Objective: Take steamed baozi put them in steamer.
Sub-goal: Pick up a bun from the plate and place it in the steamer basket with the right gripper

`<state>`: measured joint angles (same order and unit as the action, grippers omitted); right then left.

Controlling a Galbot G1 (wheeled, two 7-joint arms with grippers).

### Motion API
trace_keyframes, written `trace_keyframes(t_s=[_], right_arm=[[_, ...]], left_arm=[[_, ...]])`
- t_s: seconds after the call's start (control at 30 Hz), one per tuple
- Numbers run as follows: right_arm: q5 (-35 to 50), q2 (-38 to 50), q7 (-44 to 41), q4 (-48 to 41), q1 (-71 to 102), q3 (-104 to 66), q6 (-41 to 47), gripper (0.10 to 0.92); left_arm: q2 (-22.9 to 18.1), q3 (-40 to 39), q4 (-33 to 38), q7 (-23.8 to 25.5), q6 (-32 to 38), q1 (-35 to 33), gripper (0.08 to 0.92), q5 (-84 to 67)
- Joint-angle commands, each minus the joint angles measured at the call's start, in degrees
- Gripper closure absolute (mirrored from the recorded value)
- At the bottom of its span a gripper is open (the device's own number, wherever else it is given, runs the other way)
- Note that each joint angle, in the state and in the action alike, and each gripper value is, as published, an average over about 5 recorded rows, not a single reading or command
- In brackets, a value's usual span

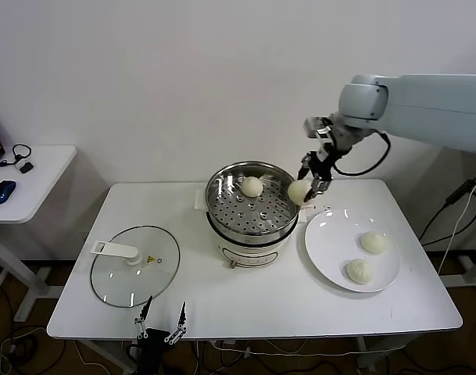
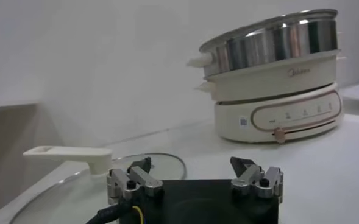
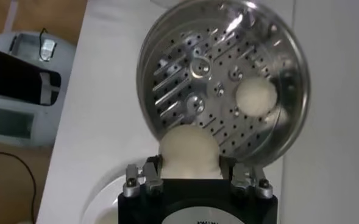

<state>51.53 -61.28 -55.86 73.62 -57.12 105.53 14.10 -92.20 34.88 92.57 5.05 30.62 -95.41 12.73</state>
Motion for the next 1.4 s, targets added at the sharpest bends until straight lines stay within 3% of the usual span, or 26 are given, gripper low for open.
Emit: trace_keyframes(t_s=[0.03,0.5,0.97,1.23,1.4], right_arm=[[1.47,-11.7,2.61,-9.99,9.73,-7.18,1.88,0.397],[-1.28,-23.01,2.54,-25.06,22.54,-12.68,2.07,0.392],[-2.33,-24.4,1.77,-27.24,23.34,-11.48,2.03,0.386],[-2.32,-23.58,2.88,-26.58,21.65,-11.38,2.36,0.228],[-2.03,-20.92,1.91,-23.49,18.41,-10.56,2.12,0.204]], left_arm=[[-0.83,0.31,0.11,0.03,-0.1,0.05,0.177,-0.15],[-1.19,1.0,0.1,0.07,-0.15,0.0,0.177,-0.2],[-0.83,0.82,0.07,0.12,-0.07,0.11,0.177,-0.09],[-0.75,0.93,0.09,0.06,0.04,-0.05,0.177,-0.1],[-0.82,0.96,0.32,0.04,0.05,-0.16,0.177,-0.12]])
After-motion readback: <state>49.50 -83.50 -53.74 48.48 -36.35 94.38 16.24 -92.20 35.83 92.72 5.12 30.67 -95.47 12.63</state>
